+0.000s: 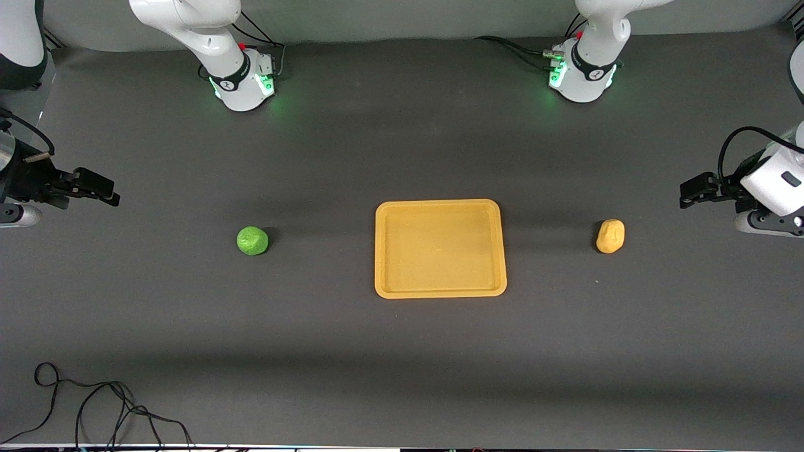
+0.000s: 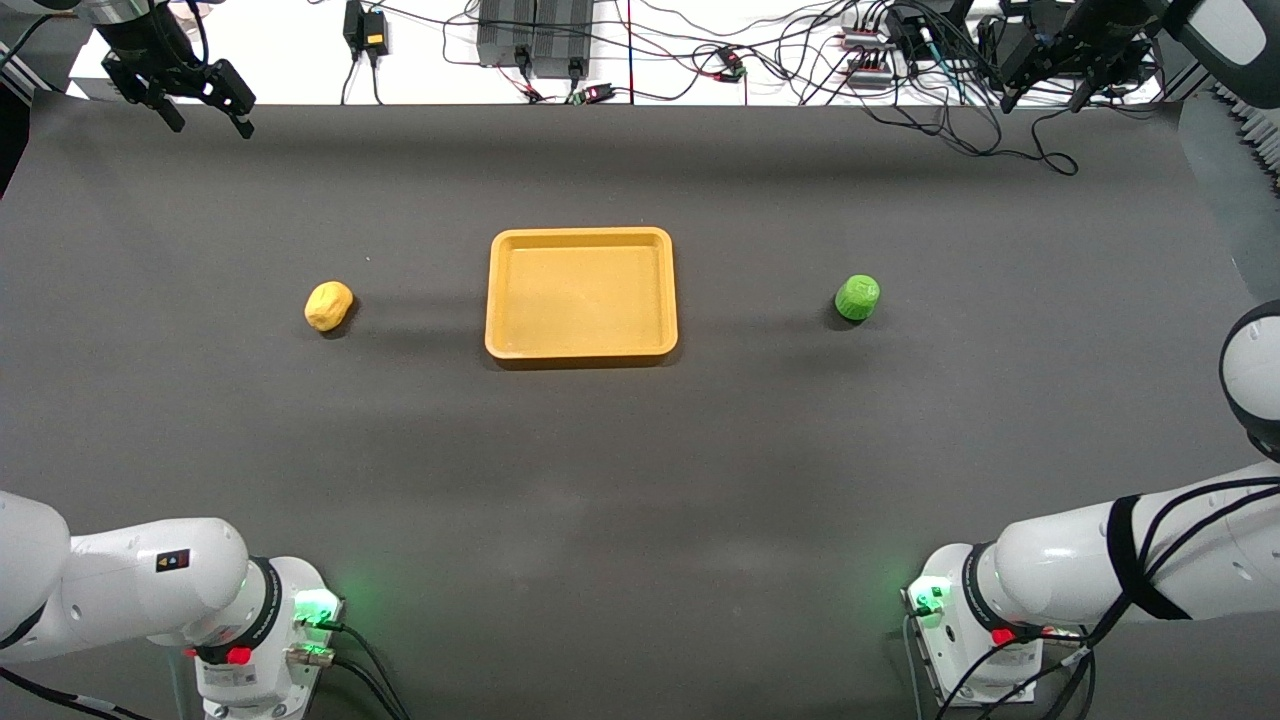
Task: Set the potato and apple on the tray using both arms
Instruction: 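Move the right gripper toward the green apple while the left gripper approaches the potato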
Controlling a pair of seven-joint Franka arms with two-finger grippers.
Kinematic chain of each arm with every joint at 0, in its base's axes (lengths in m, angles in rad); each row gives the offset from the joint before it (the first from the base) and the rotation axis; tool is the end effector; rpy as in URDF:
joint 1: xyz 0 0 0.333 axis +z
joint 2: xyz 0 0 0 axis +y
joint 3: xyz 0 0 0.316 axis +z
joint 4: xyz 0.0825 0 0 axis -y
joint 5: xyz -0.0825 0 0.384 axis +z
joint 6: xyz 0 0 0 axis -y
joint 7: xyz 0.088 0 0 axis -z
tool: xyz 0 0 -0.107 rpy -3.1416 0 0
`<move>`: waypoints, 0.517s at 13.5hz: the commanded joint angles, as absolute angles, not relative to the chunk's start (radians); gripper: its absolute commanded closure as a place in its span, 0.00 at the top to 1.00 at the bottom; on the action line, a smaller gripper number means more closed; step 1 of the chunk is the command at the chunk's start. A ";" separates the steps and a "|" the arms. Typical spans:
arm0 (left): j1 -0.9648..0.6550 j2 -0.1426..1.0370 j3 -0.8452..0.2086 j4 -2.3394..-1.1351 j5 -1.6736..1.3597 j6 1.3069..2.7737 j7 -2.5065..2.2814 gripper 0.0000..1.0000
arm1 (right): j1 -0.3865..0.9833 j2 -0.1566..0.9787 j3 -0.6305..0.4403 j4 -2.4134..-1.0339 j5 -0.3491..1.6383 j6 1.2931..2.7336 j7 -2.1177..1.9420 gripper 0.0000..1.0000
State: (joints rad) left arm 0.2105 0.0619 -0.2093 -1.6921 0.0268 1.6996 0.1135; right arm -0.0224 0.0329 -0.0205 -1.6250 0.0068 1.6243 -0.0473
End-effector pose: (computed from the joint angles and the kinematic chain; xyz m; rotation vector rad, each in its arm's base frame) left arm 0.5763 0.0062 0.5436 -3.1246 0.1821 0.0841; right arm 0.5664 -0.0234 0.5850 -3.1335 -0.0061 0.0522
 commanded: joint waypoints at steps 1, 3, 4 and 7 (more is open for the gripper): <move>0.210 0.081 -0.213 -1.667 0.038 1.703 0.100 1.00 | -0.023 0.037 -0.018 -1.609 0.005 1.615 -0.055 1.00; 0.207 0.089 -0.213 -1.664 0.040 1.703 0.097 1.00 | -0.025 0.038 -0.018 -1.609 0.005 1.615 -0.063 1.00; 0.209 0.089 -0.213 -1.663 0.040 1.703 0.098 1.00 | -0.025 0.040 -0.018 -1.606 0.008 1.615 -0.063 1.00; 0.210 0.090 -0.213 -1.661 0.040 1.703 0.098 1.00 | -0.025 0.046 -0.018 -1.600 0.008 1.615 -0.061 1.00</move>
State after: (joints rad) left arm 0.2106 0.0801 -0.2100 -1.6873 0.0269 1.7041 0.1135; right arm -0.0224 0.0333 -0.0205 -1.6248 0.0068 1.6247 -0.0473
